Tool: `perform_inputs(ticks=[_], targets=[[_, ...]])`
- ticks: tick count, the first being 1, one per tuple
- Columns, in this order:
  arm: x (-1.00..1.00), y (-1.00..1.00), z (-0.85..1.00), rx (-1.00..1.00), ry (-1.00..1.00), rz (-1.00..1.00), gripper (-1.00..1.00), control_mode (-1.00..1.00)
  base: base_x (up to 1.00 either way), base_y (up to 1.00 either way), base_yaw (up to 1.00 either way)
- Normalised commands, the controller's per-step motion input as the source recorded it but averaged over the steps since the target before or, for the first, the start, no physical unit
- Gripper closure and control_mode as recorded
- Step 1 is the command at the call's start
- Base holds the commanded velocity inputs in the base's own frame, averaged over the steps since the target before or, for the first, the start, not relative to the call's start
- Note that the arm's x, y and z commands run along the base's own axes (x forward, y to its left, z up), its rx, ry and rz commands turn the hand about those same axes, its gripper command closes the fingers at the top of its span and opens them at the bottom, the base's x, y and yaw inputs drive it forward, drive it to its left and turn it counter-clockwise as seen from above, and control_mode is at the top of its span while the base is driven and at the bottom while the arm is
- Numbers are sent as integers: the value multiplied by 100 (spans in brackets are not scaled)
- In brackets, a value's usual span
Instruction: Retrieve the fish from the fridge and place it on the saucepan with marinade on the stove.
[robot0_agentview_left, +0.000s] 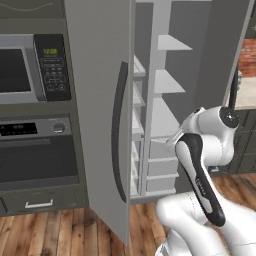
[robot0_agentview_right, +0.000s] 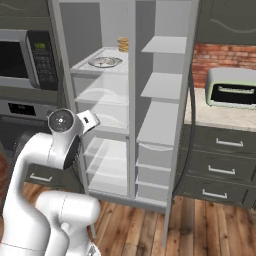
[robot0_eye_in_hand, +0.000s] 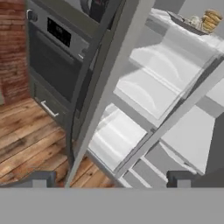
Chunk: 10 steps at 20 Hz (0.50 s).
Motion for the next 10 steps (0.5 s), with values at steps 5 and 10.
perform_inputs(ticks=[5, 10], targets=[[42, -2, -5, -35, -5, 42, -100, -100, 0, 0, 0], [43, 0, -28, -26, -26, 41, -100, -100, 0, 0, 0]])
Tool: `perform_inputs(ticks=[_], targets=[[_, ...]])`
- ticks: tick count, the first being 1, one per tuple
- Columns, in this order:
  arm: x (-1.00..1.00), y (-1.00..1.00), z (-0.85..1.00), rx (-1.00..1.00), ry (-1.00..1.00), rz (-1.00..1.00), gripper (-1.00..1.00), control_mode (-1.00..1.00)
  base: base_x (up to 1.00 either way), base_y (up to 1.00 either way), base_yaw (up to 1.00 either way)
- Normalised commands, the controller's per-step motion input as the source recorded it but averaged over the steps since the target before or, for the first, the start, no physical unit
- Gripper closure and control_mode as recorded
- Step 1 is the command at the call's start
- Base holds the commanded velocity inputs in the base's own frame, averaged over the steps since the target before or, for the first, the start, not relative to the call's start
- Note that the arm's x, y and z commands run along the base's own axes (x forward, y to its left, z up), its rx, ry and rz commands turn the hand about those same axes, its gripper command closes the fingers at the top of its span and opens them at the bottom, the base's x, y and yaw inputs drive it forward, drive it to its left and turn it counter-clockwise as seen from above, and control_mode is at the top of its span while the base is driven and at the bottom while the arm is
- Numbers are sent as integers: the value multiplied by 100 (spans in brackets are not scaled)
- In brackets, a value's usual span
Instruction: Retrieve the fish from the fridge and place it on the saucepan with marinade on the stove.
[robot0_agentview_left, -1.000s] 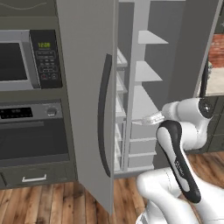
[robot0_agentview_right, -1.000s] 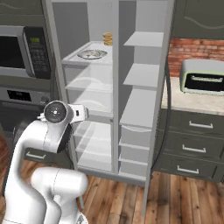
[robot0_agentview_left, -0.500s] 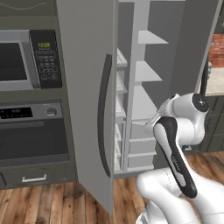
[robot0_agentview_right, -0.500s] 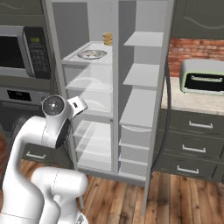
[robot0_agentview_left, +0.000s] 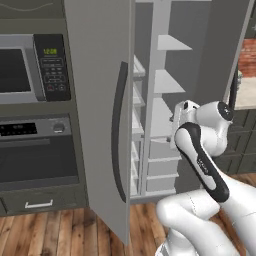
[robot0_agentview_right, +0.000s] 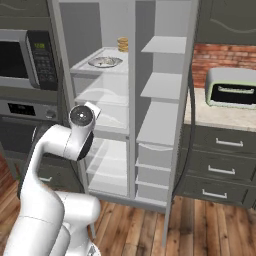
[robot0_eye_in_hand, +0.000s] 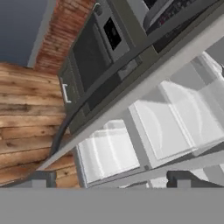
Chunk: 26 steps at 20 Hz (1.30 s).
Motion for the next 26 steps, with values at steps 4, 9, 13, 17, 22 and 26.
perform_inputs(ticks=[4, 9, 13, 17, 22, 26], targets=[[18, 10, -1, -11, -27, 20, -100, -100, 0, 0, 0], [39, 16, 0, -1, -18, 4, -100, -100, 0, 0, 0], [36, 1, 0, 0, -3, 0, -100, -100, 0, 0, 0], [37, 0, 0, 0, 0, 4, -100, -100, 0, 0, 0], [14, 0, 0, 0, 0, 18, -100, -100, 0, 0, 0], [4, 0, 0, 0, 0, 26, -100, -100, 0, 0, 0]])
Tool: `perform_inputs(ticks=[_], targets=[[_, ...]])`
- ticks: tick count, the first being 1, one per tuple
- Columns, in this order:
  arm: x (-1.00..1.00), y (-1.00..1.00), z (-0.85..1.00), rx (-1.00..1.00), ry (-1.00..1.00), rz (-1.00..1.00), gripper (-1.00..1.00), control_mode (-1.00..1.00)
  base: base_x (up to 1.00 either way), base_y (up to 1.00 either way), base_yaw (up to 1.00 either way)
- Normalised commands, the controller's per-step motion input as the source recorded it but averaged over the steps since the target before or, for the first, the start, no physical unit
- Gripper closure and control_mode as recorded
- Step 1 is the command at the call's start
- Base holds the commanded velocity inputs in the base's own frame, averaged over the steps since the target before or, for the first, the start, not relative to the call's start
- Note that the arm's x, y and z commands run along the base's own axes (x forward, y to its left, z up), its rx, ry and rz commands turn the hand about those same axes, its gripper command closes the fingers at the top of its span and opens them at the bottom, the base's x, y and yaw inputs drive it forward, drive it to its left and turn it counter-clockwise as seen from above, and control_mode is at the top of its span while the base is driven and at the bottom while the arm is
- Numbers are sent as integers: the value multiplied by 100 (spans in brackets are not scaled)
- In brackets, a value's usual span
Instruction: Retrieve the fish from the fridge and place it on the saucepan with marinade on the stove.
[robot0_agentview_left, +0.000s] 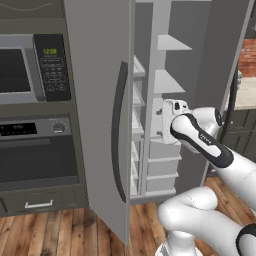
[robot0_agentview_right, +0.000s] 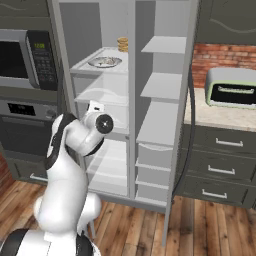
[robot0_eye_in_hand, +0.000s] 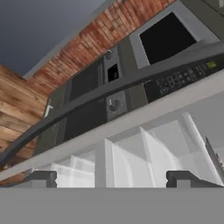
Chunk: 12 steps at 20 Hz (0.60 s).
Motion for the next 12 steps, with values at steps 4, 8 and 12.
perform_inputs(ticks=[4, 8, 12], targets=[[19, 20, 0, 0, 0, 16, -100, -100, 0, 0, 0], [29, 24, 0, 0, 0, 7, -100, -100, 0, 0, 0], [32, 27, -12, 0, 0, 5, -100, -100, 0, 0, 0]])
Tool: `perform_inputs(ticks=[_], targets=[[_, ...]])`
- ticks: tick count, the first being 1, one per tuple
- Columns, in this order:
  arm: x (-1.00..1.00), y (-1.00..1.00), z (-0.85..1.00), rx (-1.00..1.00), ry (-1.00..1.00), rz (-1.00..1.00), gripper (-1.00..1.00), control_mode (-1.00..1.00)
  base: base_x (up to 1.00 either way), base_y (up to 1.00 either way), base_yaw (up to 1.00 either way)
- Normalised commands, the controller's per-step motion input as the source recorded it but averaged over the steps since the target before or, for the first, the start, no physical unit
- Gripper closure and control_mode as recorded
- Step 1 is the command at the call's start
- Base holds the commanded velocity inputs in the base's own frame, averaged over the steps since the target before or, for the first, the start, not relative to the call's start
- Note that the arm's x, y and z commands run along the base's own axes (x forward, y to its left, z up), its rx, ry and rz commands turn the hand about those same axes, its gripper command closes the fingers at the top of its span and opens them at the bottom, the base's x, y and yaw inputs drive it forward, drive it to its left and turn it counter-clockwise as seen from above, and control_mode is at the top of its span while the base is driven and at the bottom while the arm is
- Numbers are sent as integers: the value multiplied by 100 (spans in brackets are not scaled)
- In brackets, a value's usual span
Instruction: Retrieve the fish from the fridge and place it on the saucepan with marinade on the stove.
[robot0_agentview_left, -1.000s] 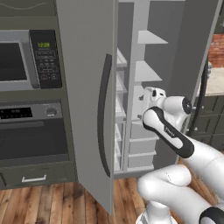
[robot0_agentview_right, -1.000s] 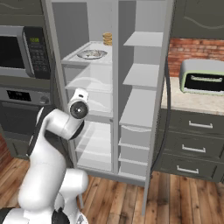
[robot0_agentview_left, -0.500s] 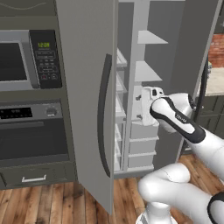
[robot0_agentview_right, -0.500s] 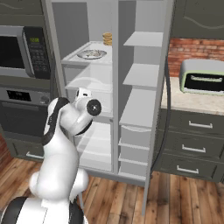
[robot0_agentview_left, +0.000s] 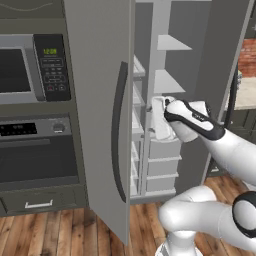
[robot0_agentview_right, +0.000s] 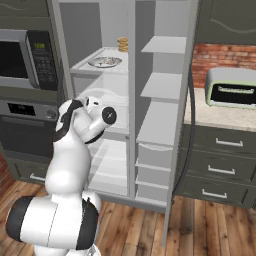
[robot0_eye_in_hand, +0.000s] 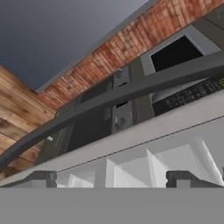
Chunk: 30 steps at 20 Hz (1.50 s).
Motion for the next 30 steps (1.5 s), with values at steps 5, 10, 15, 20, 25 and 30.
perform_inputs(ticks=[5, 10, 15, 20, 25, 30], targets=[[39, 21, -31, 1, -4, 2, -100, -100, 0, 0, 0], [38, 22, -25, 0, -1, 1, -100, -100, 0, 0, 0], [11, 12, -5, 5, 0, 8, -100, -100, 0, 0, 0], [1, 3, 0, 10, 0, 15, -100, -100, 0, 0, 0], [13, 16, 0, 9, 0, 16, -100, -100, 0, 0, 0], [4, 23, 0, 5, 0, 15, -100, -100, 0, 0, 0]])
